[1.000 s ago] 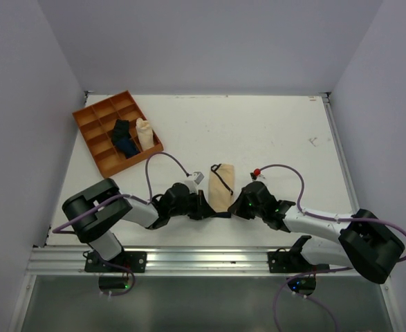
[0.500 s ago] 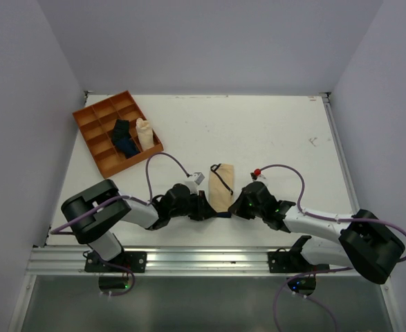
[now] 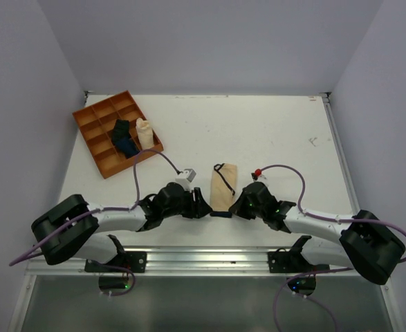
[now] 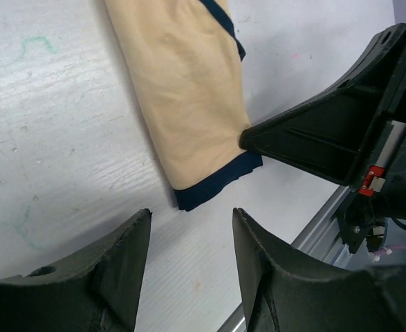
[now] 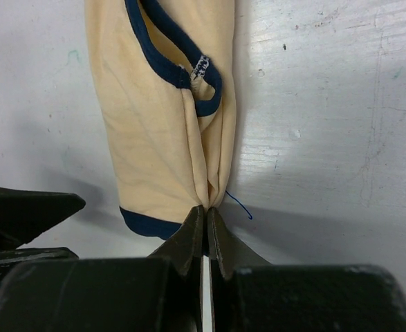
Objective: Roll the underwear
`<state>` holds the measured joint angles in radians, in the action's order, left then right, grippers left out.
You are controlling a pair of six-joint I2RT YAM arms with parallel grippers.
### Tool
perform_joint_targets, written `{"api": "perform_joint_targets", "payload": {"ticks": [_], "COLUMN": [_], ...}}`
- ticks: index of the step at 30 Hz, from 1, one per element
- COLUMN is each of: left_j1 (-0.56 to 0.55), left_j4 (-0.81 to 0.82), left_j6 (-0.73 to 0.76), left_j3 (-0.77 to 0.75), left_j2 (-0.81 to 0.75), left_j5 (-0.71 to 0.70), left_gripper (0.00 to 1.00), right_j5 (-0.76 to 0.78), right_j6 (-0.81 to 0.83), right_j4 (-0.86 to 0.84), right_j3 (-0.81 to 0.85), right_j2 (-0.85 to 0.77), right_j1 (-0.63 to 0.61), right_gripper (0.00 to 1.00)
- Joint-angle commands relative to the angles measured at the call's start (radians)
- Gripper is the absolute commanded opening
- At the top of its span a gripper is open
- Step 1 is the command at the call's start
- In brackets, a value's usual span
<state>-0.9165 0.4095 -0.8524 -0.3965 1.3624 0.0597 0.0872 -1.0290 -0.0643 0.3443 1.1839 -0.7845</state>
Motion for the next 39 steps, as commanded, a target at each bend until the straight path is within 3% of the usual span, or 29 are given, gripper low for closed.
{"api": "perform_joint_targets", "payload": {"ticks": [1,9,19,25,31,35,39], "left_j1": [0.007,0.031,0.045,0.053,0.054,0.054,0.057], "left_j4": [0.001,0.215,0.216,0.215,0.128,0.06,0.0], "left_j6": [0.0,-0.039,-0.066,-0.077,-0.068,-0.051,-0.03], "left_j3": [-0.007,0.016,-0.013,-0.013,-0.051,-0.097,-0.152], "left_j2": [0.044,0.197,0.317,0.331,0.314,0.294,0.313], "left_j5": [-0.018,0.08,0.088,0.089,0.071,0.08,0.111], "left_gripper": [0.56,0.58,0.49,0.32,0.02,0.0,0.0], "right_j5": [0.025,0.022,0.023,0.022,0.034,0.101,0.178], "right_j6": [0.004,0.007,0.007,0.006,0.049,0.159,0.259], "right_j4": [-0.017,-0.02,-0.02,-0.04,0.004,0.186,0.325], "right_j3": [-0.008,-0.005,0.001,-0.001,0.019,0.087,0.143], "right_j2": [-0.015,-0.013,-0.007,0.014,-0.003,-0.047,-0.116], "right_j1": [0.005,0.005,0.004,0.005,0.005,0.004,-0.005], "right_gripper": [0.0,0.0,0.0,0.0,0.0,0.24,0.35]}}
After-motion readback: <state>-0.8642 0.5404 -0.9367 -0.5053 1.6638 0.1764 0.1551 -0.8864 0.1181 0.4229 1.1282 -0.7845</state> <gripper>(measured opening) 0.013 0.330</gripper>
